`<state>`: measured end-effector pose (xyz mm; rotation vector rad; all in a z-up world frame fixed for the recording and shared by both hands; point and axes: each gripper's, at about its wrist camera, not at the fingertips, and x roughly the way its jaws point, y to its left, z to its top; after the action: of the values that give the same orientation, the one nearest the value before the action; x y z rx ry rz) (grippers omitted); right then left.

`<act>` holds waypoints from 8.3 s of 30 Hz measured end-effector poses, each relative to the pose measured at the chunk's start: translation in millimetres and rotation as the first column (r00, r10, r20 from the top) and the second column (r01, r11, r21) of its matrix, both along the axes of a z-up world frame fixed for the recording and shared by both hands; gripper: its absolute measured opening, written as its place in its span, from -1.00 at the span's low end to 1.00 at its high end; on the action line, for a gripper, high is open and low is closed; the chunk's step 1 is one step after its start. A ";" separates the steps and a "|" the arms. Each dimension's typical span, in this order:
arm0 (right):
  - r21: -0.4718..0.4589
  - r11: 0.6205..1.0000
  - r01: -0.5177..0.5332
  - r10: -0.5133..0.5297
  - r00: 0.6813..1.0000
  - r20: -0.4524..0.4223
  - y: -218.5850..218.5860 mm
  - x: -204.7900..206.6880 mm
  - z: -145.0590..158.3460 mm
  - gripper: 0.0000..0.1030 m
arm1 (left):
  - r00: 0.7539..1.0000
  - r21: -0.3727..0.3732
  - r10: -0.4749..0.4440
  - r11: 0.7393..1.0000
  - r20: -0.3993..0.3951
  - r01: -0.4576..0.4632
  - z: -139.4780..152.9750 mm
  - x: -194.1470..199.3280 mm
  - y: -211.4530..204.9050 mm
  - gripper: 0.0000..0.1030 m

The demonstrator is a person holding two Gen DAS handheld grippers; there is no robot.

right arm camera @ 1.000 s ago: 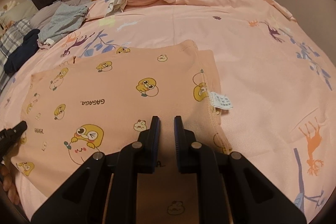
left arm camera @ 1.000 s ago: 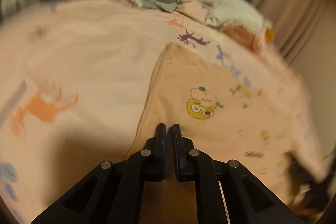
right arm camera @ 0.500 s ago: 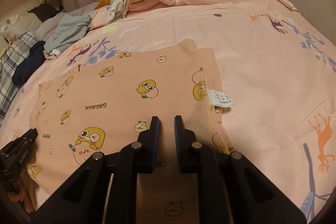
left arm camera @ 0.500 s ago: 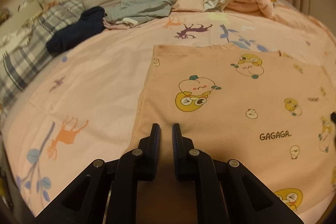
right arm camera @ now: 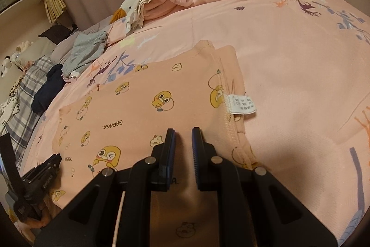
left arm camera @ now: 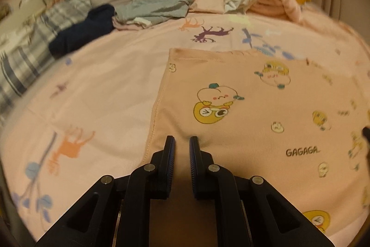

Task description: Fold small clothes

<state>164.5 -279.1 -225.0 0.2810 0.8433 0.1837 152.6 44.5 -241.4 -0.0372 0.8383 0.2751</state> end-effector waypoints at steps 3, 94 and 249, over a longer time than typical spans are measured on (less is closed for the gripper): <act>0.004 1.000 0.000 0.000 1.000 0.000 1.0 0.2 -0.2 -0.73 | 1.000 0.061 0.002 0.998 -0.011 -0.001 -0.8 2.8 -10.8 -0.82; -0.002 0.999 0.050 -0.050 0.984 -0.173 53.7 -13.6 44.2 0.07 | 0.993 -0.847 0.066 0.519 -0.095 -0.116 -5.5 -59.8 60.8 -0.19; 0.659 0.750 0.057 0.010 0.995 -0.098 -85.8 26.9 26.6 -0.72 | 0.949 -0.250 -0.273 0.941 -0.154 0.230 8.1 -46.5 -103.7 0.43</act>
<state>191.3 -364.9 -198.4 0.9826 0.8460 0.4527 106.2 -59.1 -233.3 -0.1197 1.0485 -0.0638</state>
